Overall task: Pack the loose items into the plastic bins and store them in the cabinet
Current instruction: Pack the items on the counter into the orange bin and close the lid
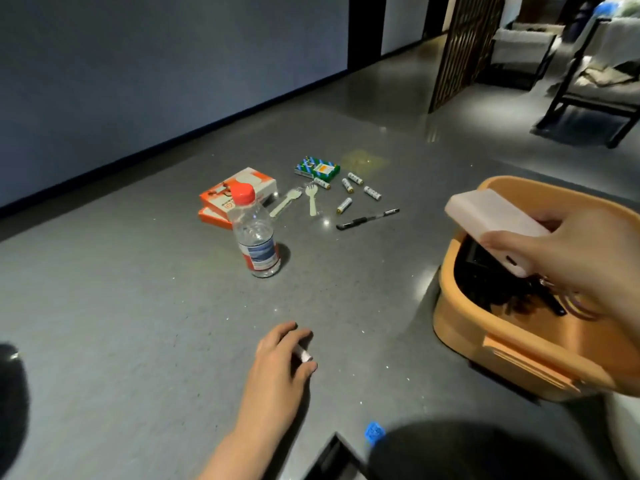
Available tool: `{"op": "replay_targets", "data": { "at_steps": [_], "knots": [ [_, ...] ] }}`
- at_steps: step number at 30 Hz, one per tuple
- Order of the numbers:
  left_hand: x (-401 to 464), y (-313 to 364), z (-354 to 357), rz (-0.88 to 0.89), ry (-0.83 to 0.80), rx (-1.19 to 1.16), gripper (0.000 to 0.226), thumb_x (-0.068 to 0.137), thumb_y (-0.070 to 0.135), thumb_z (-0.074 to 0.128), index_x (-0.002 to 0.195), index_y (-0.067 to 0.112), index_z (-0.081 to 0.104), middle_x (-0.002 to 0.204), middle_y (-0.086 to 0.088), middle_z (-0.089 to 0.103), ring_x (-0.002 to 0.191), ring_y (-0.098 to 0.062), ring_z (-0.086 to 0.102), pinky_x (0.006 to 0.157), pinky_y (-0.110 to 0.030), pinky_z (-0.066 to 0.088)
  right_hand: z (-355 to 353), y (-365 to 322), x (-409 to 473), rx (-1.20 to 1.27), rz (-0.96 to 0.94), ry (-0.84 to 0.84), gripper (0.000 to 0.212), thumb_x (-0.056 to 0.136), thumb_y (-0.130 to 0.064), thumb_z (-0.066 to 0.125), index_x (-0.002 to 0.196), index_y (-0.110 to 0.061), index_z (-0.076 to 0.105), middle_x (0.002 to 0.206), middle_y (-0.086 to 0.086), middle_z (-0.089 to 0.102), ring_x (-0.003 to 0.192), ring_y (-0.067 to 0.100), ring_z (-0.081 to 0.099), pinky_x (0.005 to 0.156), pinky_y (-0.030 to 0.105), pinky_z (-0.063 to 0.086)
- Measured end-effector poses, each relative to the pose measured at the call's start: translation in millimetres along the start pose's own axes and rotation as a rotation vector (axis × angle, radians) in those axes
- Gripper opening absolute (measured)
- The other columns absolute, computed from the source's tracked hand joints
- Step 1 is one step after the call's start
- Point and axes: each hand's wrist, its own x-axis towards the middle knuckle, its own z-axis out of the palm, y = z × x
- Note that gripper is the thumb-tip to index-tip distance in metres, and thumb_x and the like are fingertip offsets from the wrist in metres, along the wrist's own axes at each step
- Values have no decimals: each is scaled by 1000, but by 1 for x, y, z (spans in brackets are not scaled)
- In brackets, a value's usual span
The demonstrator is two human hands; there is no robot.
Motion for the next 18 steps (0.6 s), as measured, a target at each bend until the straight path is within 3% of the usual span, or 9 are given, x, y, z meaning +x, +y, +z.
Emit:
{"op": "replay_targets", "data": {
  "at_steps": [7, 12, 18],
  "knots": [
    [21, 27, 10, 85, 16, -76, 37, 75, 11, 73, 110, 20, 64, 108, 12, 52, 106, -6, 48, 89, 4, 21, -5, 0, -5, -2, -14, -44, 57, 55, -78, 60, 91, -34, 56, 68, -11, 57, 61, 11, 55, 47, 26, 38],
    [75, 74, 45, 169, -32, -133, 37, 78, 11, 70, 113, 18, 62, 114, 6, 54, 111, -13, 50, 100, -22, 36, -13, 10, -10, 48, 42, -35, 48, 48, -76, 59, 69, -34, 53, 65, -11, 61, 60, 10, 56, 52, 33, 48],
    [133, 111, 84, 170, -141, -106, 37, 80, 0, 62, 115, 12, 62, 119, -3, 55, 116, -19, 51, 97, -18, 32, -11, 29, -2, 13, 75, -19, 53, 47, -75, 63, 72, -28, 61, 59, -8, 62, 54, 11, 59, 43, 29, 40]
  ]
}}
